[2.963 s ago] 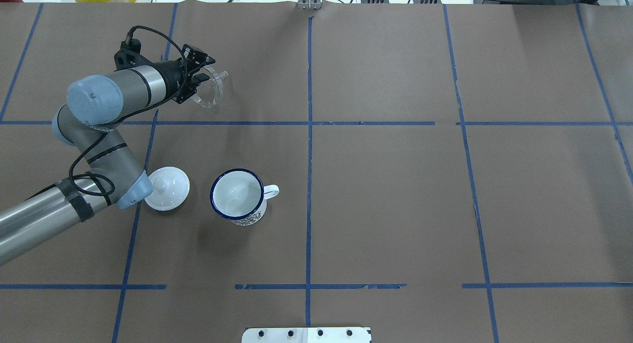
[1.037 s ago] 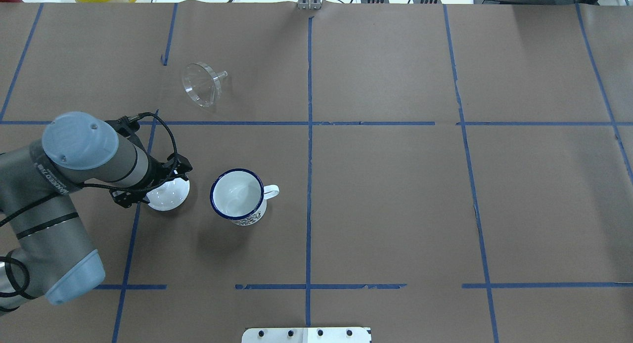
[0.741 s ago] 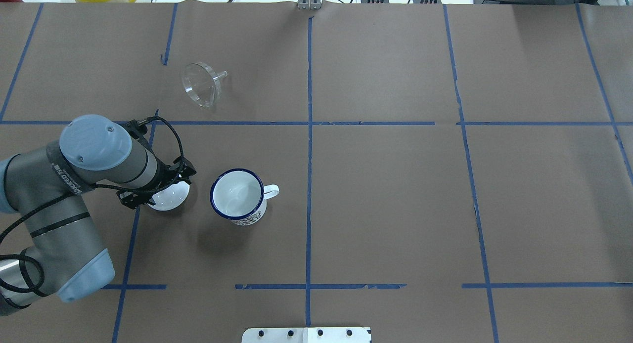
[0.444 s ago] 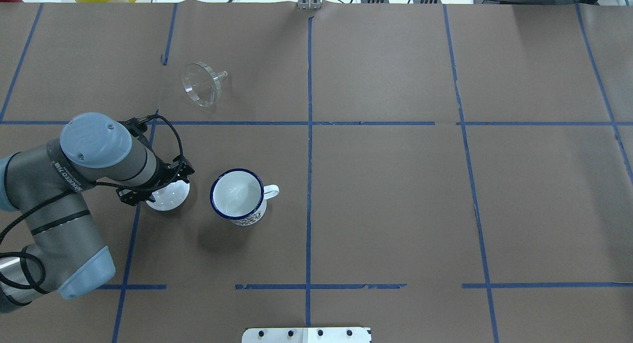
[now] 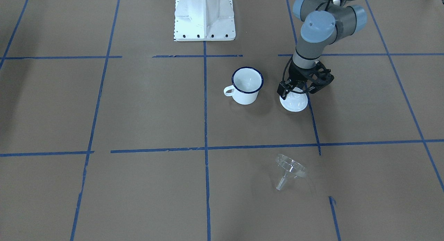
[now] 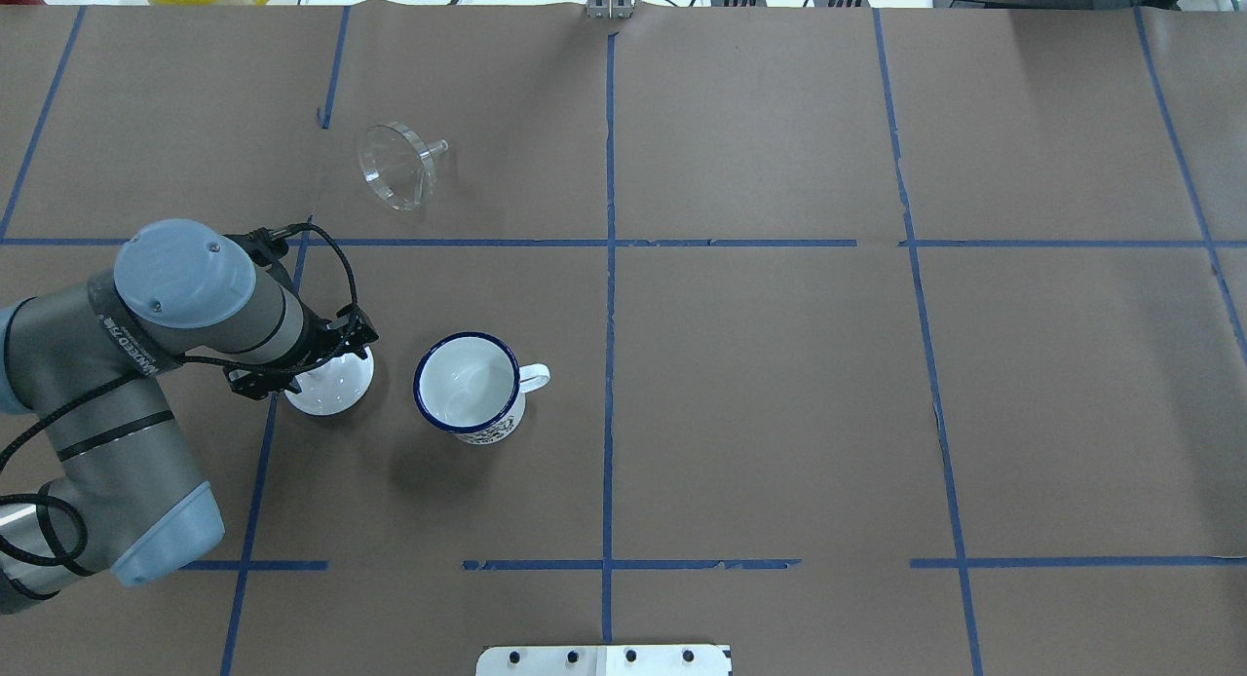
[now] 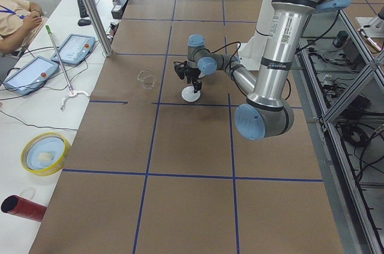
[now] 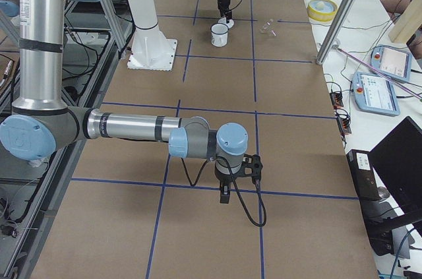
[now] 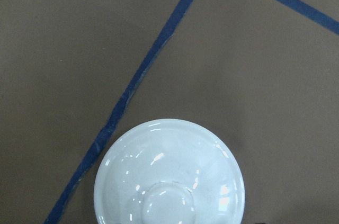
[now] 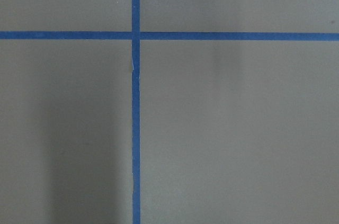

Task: Remove funnel from cup
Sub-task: 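Lift the white lid off the table with the left gripper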

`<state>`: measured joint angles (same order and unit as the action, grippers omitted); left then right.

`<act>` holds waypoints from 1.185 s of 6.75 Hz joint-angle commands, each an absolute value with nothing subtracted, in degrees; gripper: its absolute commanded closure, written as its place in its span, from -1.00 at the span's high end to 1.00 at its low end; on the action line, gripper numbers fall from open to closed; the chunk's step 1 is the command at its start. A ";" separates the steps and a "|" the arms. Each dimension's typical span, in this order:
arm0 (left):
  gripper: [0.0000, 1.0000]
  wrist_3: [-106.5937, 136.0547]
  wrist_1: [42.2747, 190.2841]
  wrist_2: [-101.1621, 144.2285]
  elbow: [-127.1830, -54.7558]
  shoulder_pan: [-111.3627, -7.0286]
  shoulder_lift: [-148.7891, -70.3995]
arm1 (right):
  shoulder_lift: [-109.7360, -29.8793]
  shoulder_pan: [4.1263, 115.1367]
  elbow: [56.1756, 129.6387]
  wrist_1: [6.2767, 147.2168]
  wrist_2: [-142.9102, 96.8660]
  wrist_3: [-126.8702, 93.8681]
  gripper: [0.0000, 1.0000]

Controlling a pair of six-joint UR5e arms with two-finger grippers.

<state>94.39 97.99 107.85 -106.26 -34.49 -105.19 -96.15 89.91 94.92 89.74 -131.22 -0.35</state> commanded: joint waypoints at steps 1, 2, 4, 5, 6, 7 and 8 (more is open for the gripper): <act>0.57 94.22 98.00 107.84 -106.17 -34.54 -105.03 | -96.15 89.91 94.92 89.74 -131.22 -0.35 1.00; 0.48 94.22 98.00 107.84 -106.17 -34.63 -104.86 | -96.15 89.91 94.92 89.74 -131.22 -0.35 1.00; 0.25 94.31 98.00 107.84 -106.17 -34.72 -104.77 | -96.15 89.91 94.92 89.74 -131.22 -0.35 1.00; 0.18 94.22 98.00 107.84 -106.17 -34.89 -104.77 | -96.15 89.91 94.92 89.74 -131.22 -0.35 1.00; 0.14 94.22 98.00 107.84 -106.17 -34.89 -104.77 | -96.15 89.91 94.92 89.74 -131.22 -0.35 1.00; 0.14 94.22 98.00 107.84 -106.17 -34.89 -104.42 | -96.15 89.91 94.92 89.74 -131.22 -0.35 1.00; 0.14 94.22 98.00 107.84 -106.17 -34.98 -104.41 | -96.15 89.91 94.92 89.74 -131.22 -0.35 1.00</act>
<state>94.22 98.00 107.84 -106.17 -34.92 -104.52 -96.15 89.91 94.92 89.74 -131.22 -0.35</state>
